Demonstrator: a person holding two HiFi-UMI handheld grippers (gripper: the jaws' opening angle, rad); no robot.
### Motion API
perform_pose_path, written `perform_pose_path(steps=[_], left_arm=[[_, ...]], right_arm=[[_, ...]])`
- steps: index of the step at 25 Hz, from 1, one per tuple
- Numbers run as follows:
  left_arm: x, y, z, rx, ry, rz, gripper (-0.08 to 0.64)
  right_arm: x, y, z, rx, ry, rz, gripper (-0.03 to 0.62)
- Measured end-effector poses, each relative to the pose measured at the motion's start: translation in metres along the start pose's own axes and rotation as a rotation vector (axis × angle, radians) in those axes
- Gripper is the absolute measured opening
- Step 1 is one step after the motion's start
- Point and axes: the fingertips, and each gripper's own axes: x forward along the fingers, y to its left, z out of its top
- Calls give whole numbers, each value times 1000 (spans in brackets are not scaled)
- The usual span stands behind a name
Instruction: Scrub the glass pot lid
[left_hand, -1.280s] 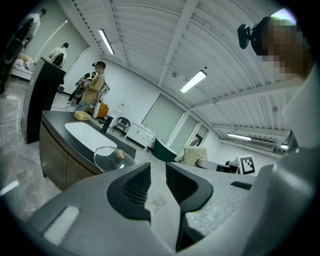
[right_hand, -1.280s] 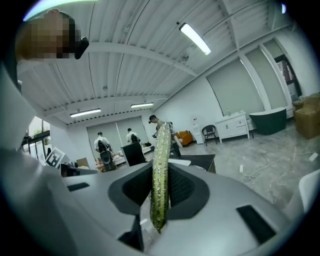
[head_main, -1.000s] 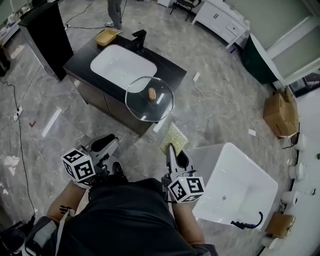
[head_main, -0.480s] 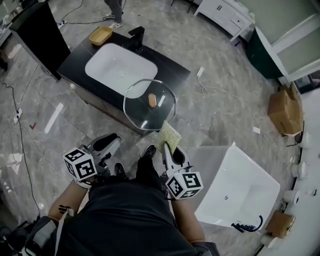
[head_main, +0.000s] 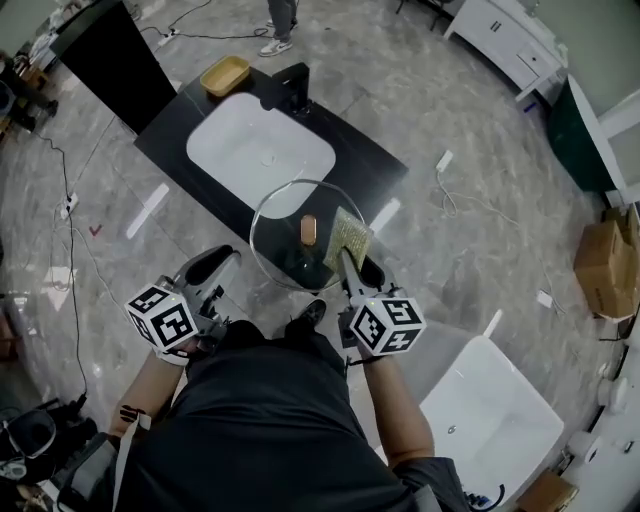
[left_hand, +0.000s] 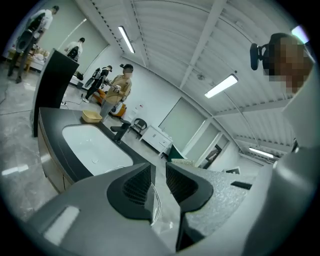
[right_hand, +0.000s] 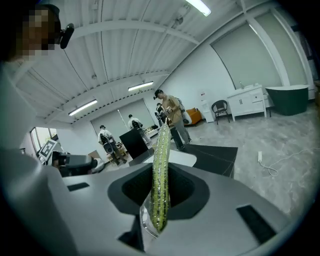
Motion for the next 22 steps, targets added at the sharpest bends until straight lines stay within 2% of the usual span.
perform_pose_path(steps=[6, 10, 14, 17, 22], left_arm=[[12, 31, -3, -90, 23, 81, 97], [20, 58, 13, -100, 45, 73, 97], [21, 86, 33, -108, 43, 48, 97], [14, 109, 43, -147, 39, 51, 97], [0, 144, 58, -193, 23, 83, 97]], right_arm=[[58, -45, -2, 93, 110, 23, 69], [104, -59, -5, 177, 194, 18, 69], [158, -50, -15, 255, 323, 50, 69], [200, -38, -30, 289, 432, 68, 69], [254, -23, -58, 270, 572, 45, 69]])
